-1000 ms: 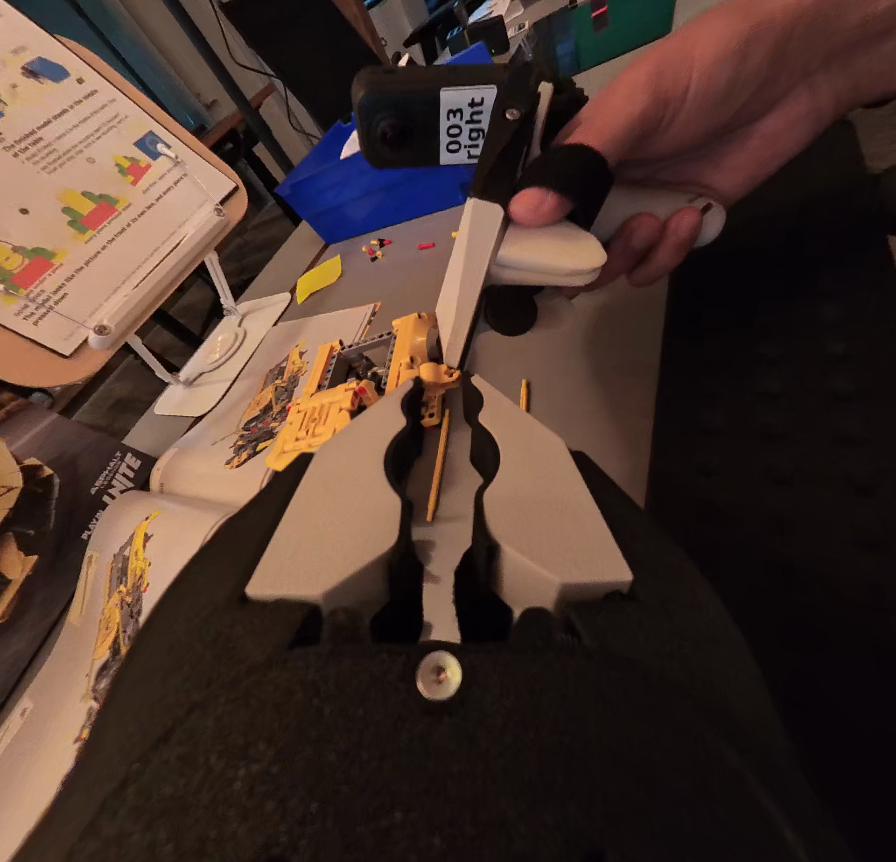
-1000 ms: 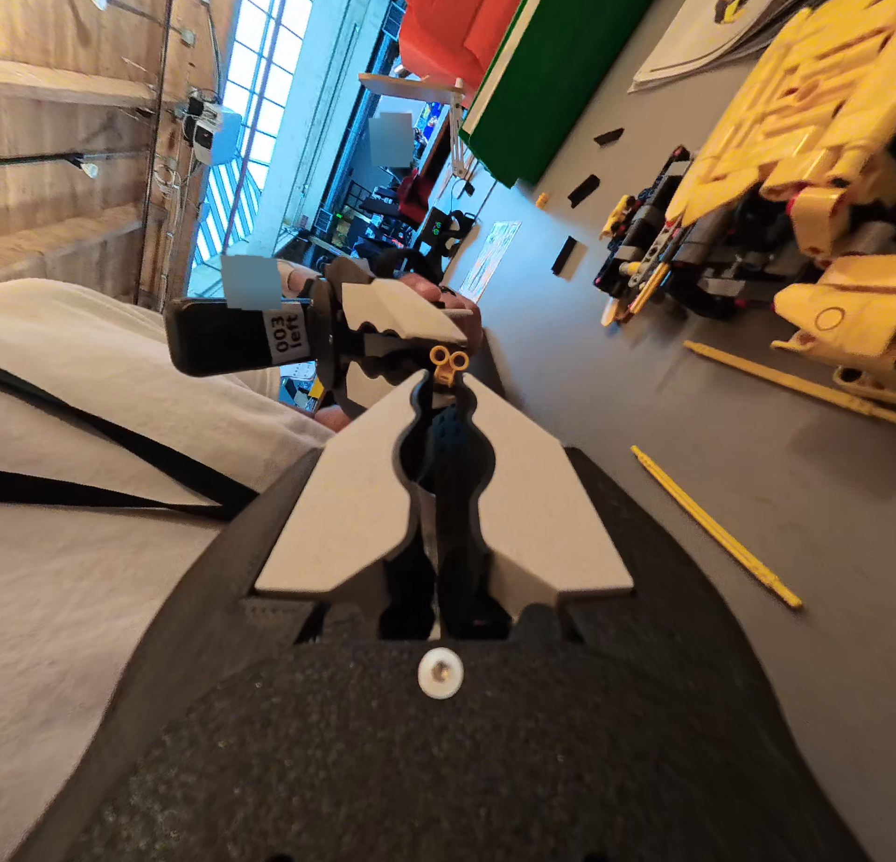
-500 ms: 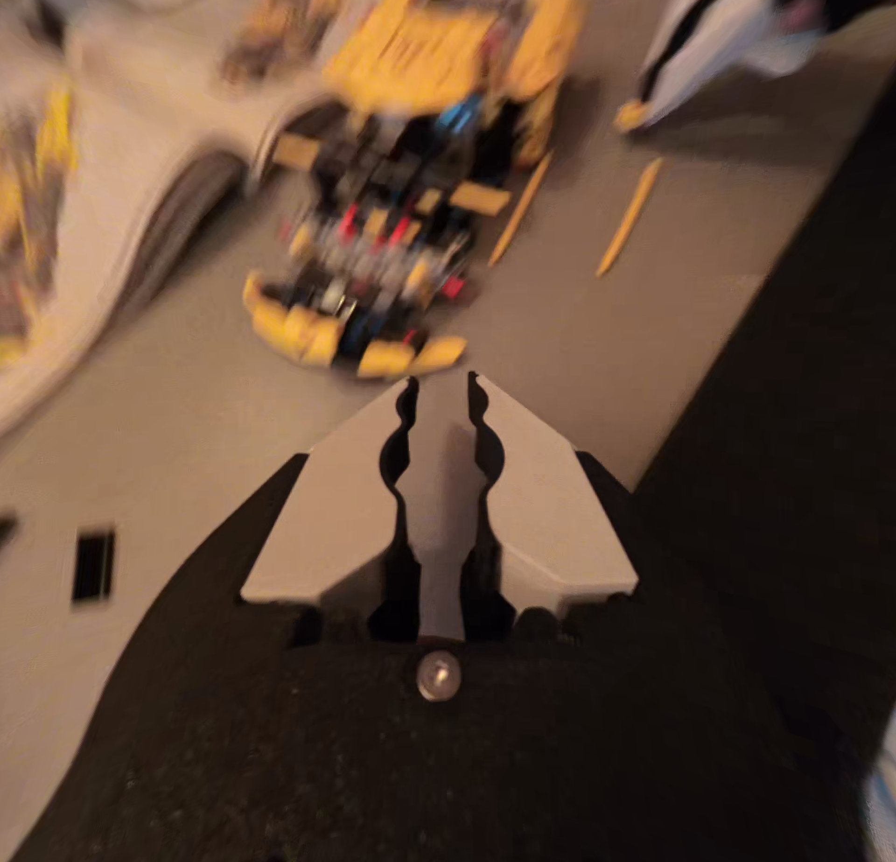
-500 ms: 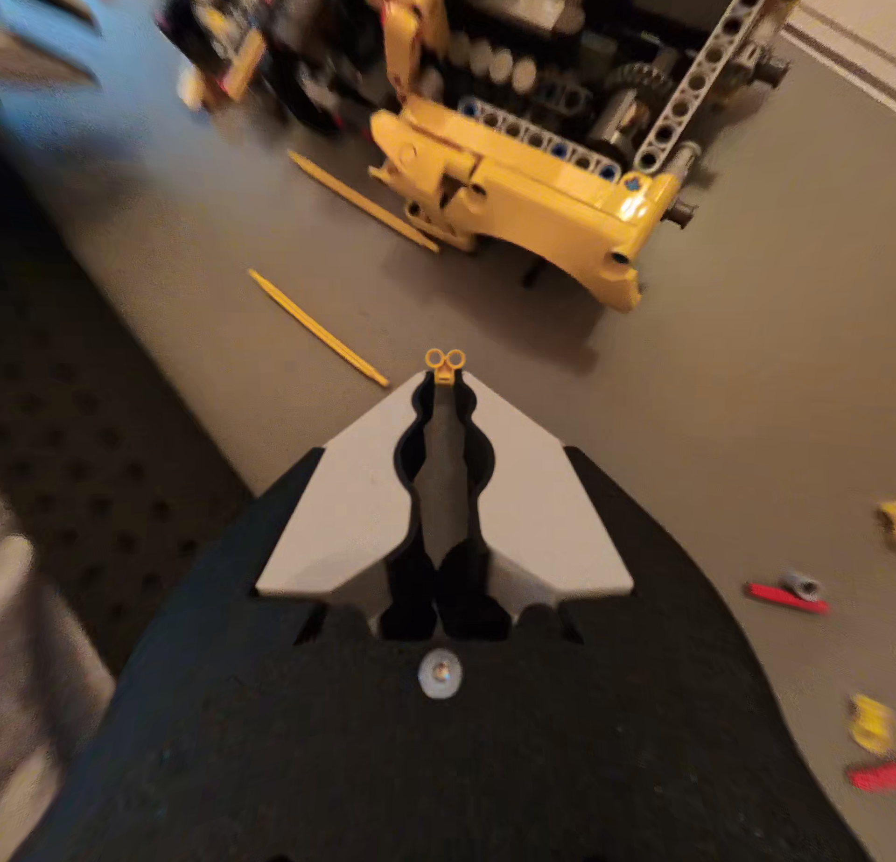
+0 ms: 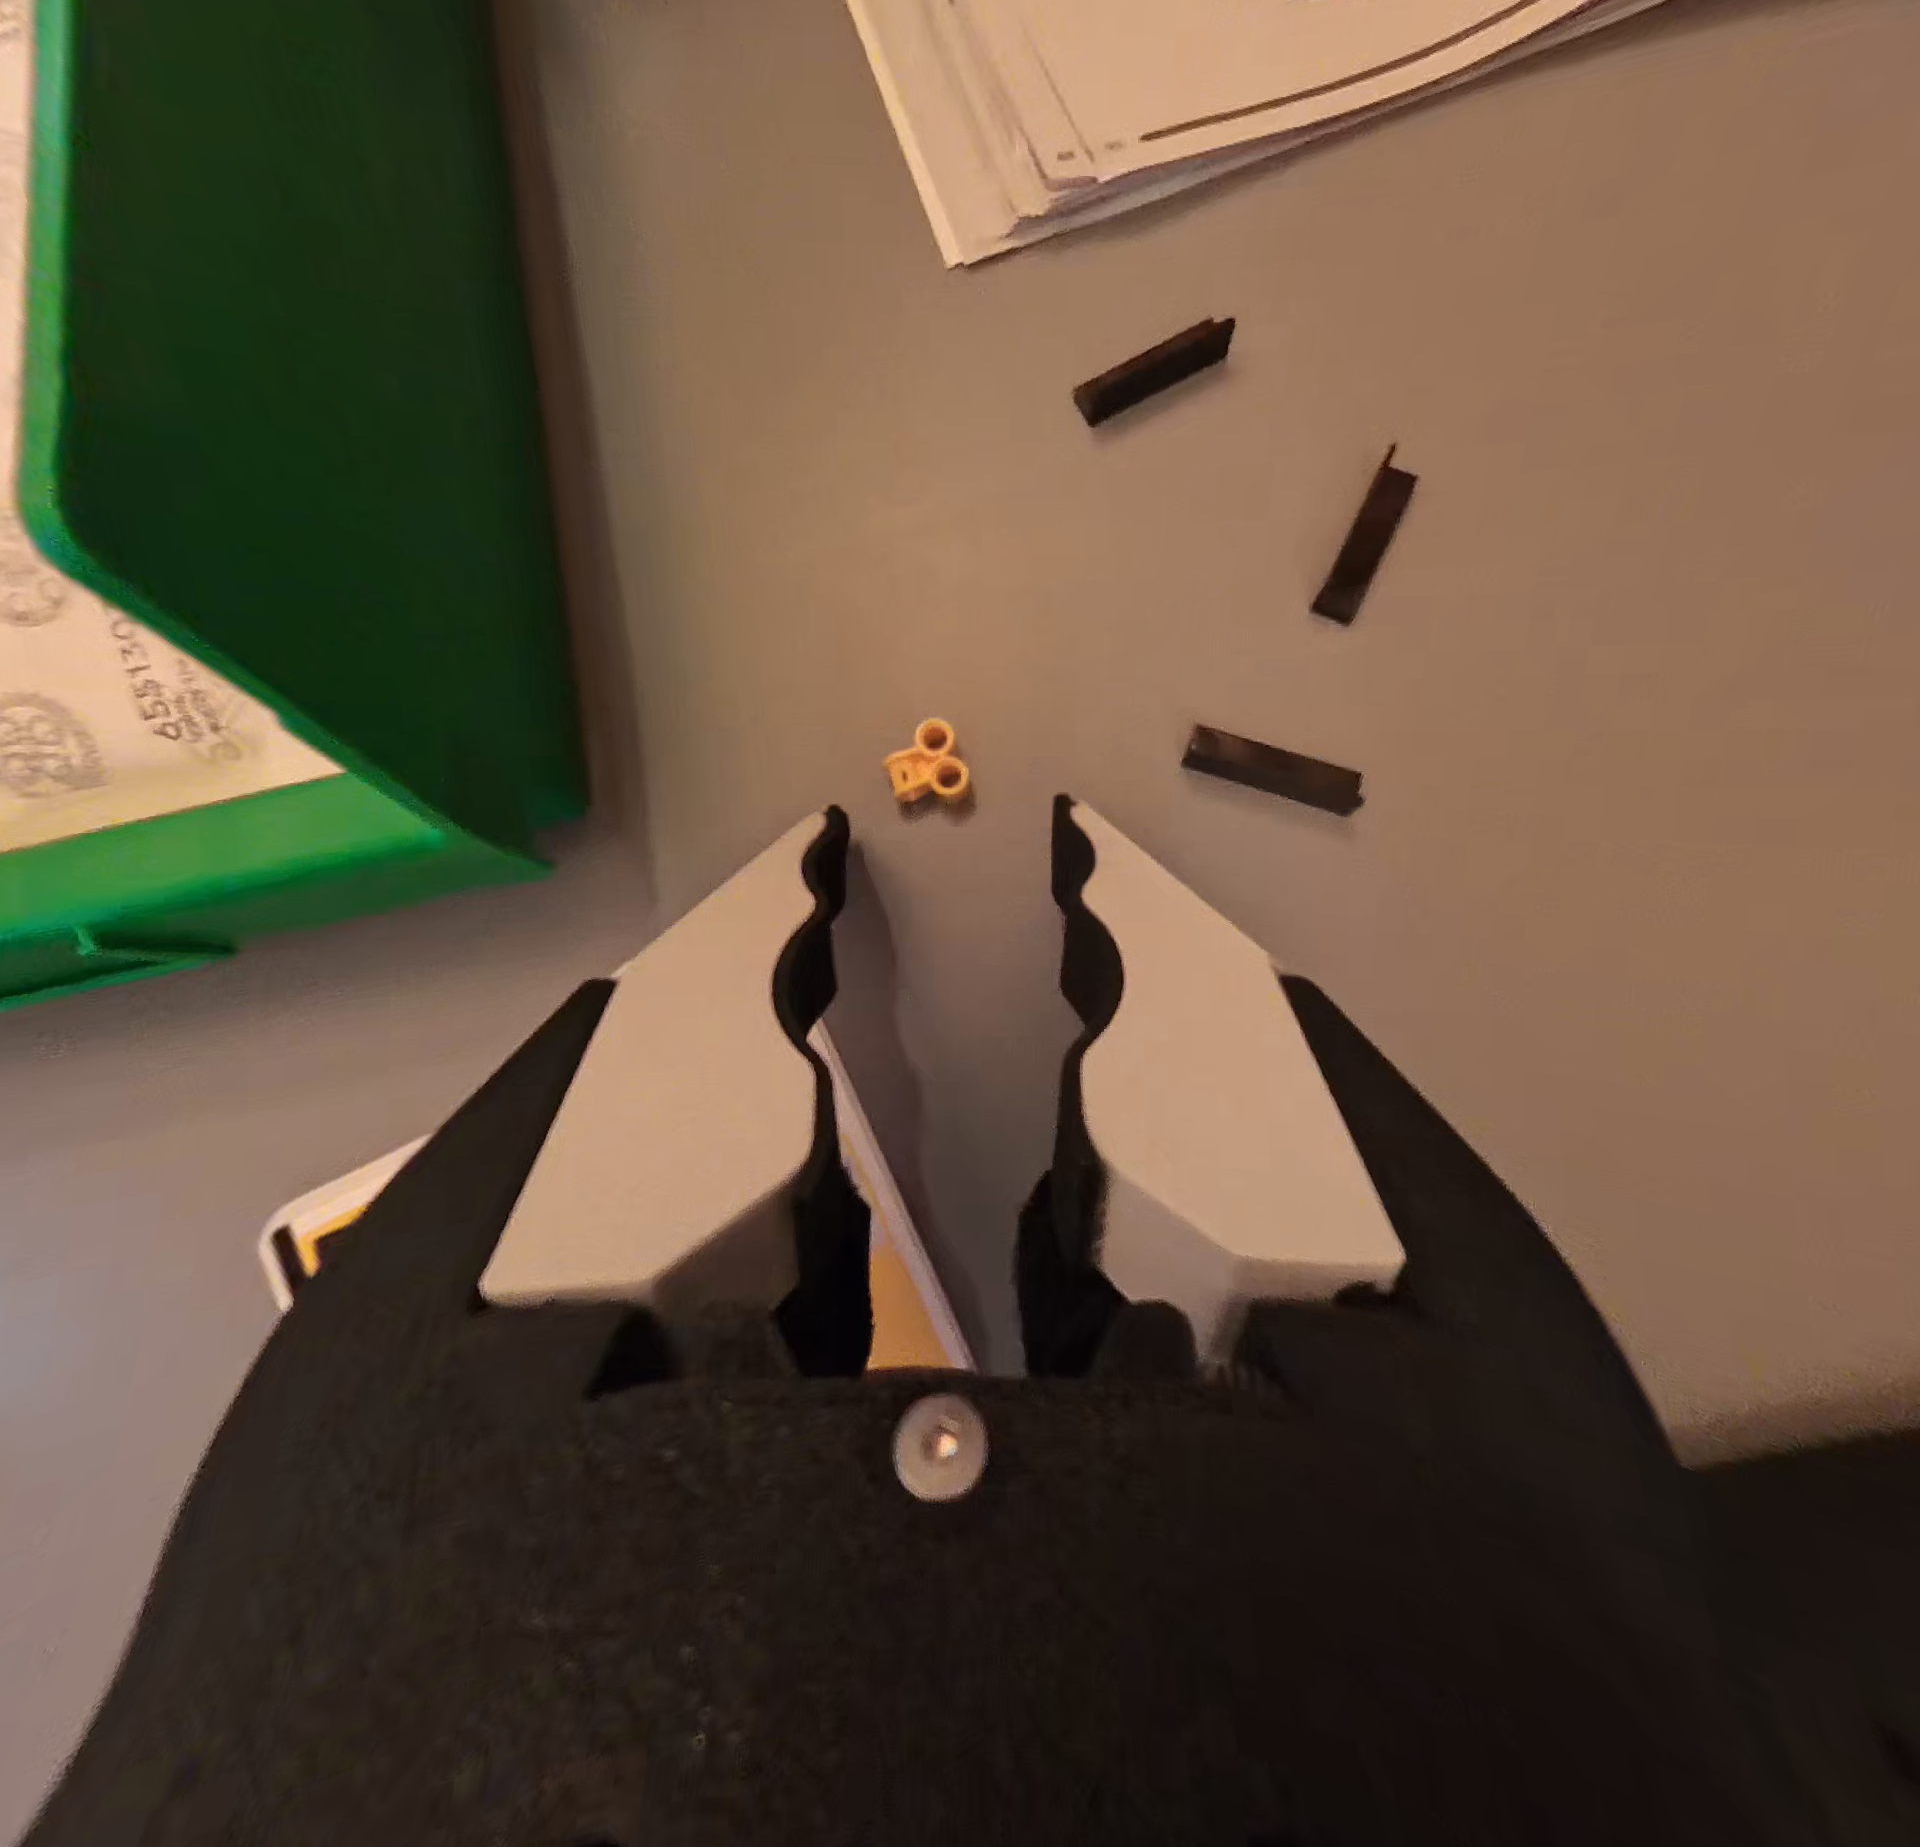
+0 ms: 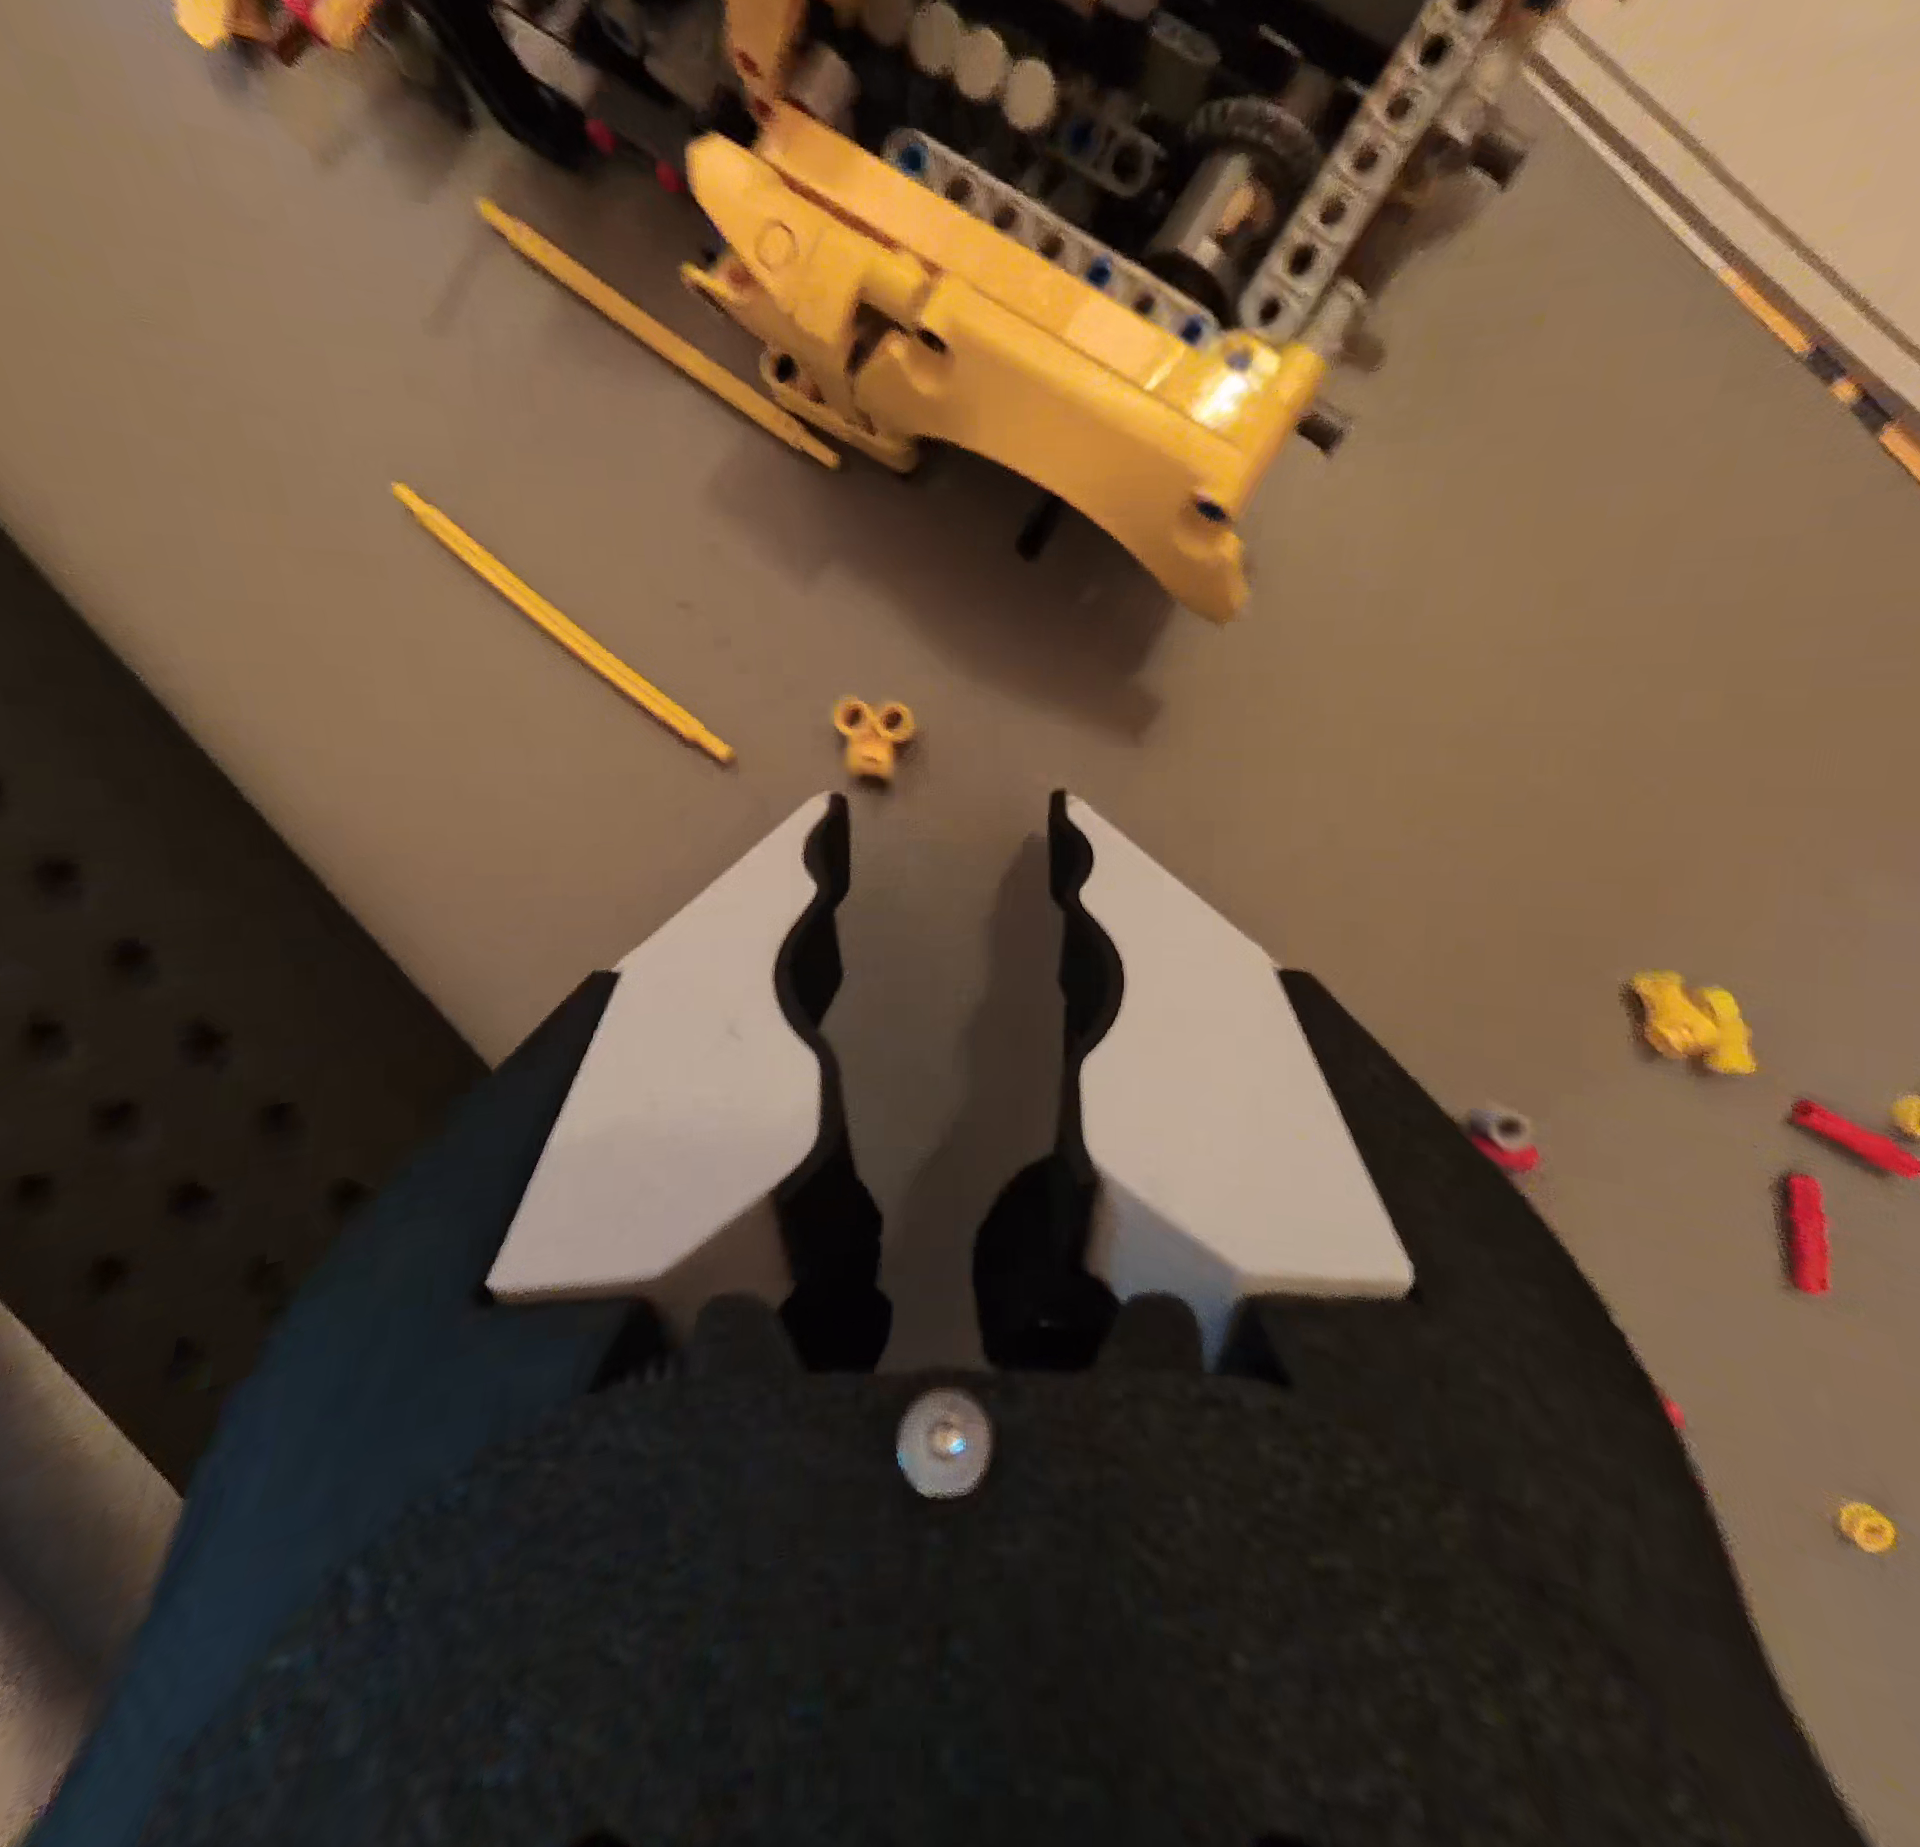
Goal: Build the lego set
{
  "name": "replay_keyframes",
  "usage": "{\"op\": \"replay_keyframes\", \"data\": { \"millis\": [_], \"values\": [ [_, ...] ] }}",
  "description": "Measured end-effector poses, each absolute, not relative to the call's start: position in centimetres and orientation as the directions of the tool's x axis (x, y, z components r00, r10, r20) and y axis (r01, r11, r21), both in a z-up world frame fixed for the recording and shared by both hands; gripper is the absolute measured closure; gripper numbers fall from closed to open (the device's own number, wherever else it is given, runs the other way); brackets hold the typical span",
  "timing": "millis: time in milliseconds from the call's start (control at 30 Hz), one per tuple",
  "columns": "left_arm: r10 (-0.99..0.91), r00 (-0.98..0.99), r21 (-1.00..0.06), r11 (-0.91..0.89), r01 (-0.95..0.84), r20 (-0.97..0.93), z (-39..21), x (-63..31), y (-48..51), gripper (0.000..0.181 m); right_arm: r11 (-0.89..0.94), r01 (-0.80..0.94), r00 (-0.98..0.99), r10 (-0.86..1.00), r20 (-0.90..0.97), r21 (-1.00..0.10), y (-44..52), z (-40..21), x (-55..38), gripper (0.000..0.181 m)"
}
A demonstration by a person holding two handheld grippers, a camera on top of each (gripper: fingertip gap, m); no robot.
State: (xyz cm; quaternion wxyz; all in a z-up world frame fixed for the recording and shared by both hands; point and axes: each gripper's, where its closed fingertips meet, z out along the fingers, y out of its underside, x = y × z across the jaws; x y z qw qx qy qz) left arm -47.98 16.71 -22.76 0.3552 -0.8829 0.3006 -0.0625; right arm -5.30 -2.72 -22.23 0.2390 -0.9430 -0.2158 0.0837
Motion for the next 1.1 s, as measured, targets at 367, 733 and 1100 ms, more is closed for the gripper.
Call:
{"op": "replay_keyframes", "data": {
  "millis": [367, 733, 1100],
  "values": [
    [-0.748, 0.663, -0.757, -0.454, -0.470, 0.038, -19.7, -39.2, 14.6, 0.167, -0.759, 0.233, 0.891, 0.417, -0.178, -0.608, -3.5, -19.3, -5.7, 0.149],
    [-0.993, 0.106, -0.731, -0.104, -0.674, 0.044, -22.5, -16.2, -0.9, 0.166, -0.732, 0.193, 0.876, 0.429, -0.221, -0.653, -3.8, -19.8, -7.9, 0.143],
    [-0.988, 0.136, -0.806, -0.137, -0.576, 0.071, -20.4, -17.3, 0.5, 0.154, -0.660, 0.307, 0.754, 0.608, -0.247, -0.686, -3.4, -20.8, -13.3, 0.138]
  ]
}}
